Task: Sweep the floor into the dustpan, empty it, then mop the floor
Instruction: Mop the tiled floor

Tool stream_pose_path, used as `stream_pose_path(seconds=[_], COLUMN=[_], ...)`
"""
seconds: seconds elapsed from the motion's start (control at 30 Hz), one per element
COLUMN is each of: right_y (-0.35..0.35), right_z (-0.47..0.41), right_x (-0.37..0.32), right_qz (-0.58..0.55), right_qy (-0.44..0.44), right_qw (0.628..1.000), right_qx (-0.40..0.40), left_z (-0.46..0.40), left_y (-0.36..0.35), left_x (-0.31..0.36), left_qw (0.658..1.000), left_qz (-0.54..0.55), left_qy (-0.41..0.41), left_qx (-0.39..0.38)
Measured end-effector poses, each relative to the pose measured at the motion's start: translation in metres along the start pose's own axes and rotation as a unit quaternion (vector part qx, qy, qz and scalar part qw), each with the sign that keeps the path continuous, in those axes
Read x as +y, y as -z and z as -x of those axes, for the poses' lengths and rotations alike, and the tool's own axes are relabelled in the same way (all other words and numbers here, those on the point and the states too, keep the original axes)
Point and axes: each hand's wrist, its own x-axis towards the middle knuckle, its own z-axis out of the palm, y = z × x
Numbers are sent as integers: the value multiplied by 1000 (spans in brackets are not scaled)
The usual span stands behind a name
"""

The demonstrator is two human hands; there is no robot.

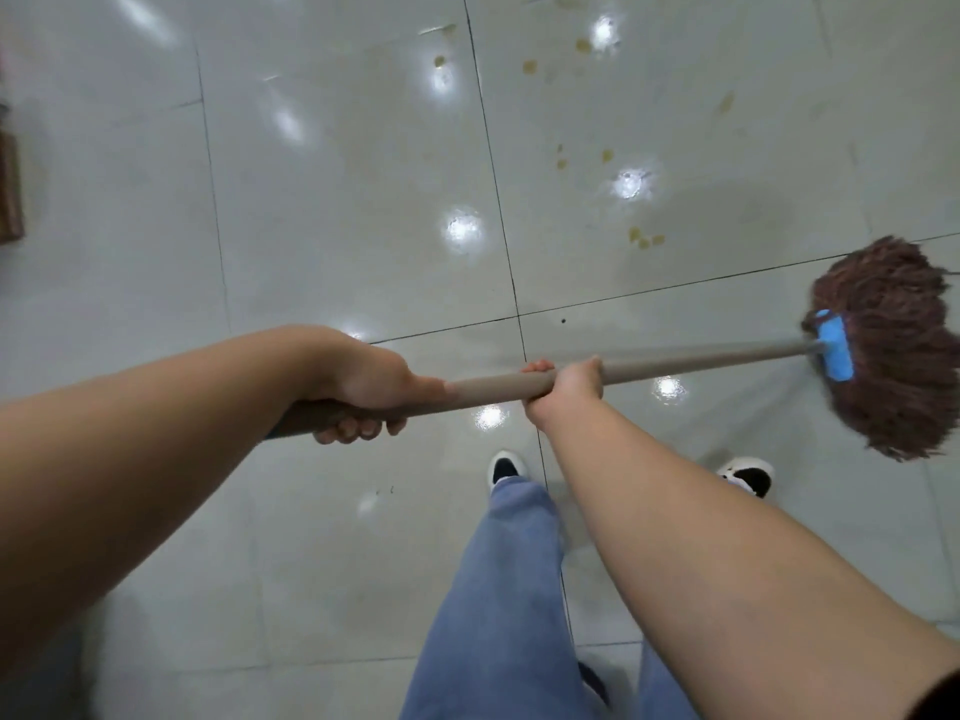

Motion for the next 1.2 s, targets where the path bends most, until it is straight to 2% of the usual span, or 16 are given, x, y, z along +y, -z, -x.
stream_pose_path(seconds=[0.17, 0.33, 0.57, 0.73, 0.87, 1.0, 1.1, 1.2], right_y=[22, 79, 187, 261, 303, 308, 293, 274], right_z=[-15, -34, -58, -72, -72, -64, -65, -58], right_x=[-57, -177, -438, -640, -749, -770, -733, -667], right_qz=[19, 16, 0, -19, -34, -22, -19, -3], right_qy=[5, 27, 64, 125, 167, 186, 177, 139], right_qw=[1000, 999, 998, 992, 985, 982, 982, 989], right_qx=[-13, -7, -24, 6, 29, 38, 56, 54], left_z=[-13, -18, 4, 19, 35, 44, 37, 29], left_y=[-14, -56, -111, -148, -172, -169, -164, -159], left_x=[59, 184, 459, 670, 785, 805, 763, 694], left_qw=[1000, 998, 999, 993, 986, 981, 984, 988], left_qz=[0, -8, 27, 54, 57, 65, 51, 61], left_qy=[-15, -50, -41, -91, -143, -171, -152, -116], left_qx=[26, 34, -15, -46, -61, -67, -71, -86])
